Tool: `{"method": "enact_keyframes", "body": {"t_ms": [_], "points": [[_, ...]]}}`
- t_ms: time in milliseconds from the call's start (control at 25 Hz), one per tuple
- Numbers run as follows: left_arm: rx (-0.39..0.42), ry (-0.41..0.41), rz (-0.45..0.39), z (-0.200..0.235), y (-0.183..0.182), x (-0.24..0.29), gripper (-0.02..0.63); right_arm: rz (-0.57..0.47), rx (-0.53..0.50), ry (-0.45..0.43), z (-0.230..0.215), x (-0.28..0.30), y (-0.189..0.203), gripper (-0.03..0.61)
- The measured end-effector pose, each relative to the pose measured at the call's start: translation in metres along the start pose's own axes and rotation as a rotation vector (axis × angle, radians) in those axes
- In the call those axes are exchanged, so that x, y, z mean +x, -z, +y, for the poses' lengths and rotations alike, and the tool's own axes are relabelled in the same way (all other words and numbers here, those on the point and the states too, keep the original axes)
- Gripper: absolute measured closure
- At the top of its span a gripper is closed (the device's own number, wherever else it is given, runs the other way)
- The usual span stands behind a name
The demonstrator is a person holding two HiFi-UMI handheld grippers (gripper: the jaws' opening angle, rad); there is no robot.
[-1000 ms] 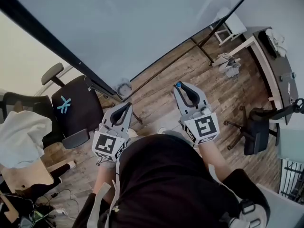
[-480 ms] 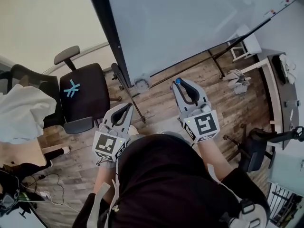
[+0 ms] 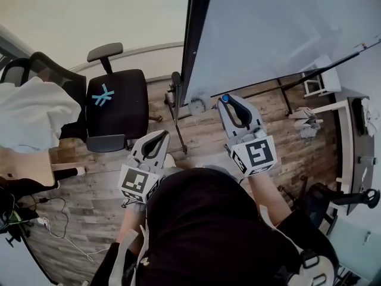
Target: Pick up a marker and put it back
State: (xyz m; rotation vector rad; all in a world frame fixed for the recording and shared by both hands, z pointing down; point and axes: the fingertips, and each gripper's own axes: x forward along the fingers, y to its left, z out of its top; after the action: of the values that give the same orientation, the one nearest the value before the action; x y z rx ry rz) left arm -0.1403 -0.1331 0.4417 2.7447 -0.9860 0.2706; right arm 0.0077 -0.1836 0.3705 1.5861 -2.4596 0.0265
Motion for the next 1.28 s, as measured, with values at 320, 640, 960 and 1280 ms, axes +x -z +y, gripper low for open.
{"method": "enact_keyframes", "body": {"t_ms": [320, 640, 960, 1280], "points": [[-0.022, -0.082, 0.013, 0.016, 0.004, -0.023, 0.604, -0.003, -0.003, -0.065, 0.017, 0.028, 0.004, 0.502], [-0.023, -0.133, 0.008, 0.025, 0.010, -0.041, 0.606, 0.027, 0.021, -0.112, 0.030, 0.045, 0.021, 0.500], [-0.024, -0.160, 0.017, 0.024, 0.013, -0.048, 0.604, 0.068, 0.055, -0.132, 0.038, 0.054, 0.046, 0.500], [-0.022, -0.187, 0.019, 0.024, 0.015, -0.058, 0.605, 0.110, 0.059, -0.151, 0.047, 0.059, 0.068, 0.500]]}}
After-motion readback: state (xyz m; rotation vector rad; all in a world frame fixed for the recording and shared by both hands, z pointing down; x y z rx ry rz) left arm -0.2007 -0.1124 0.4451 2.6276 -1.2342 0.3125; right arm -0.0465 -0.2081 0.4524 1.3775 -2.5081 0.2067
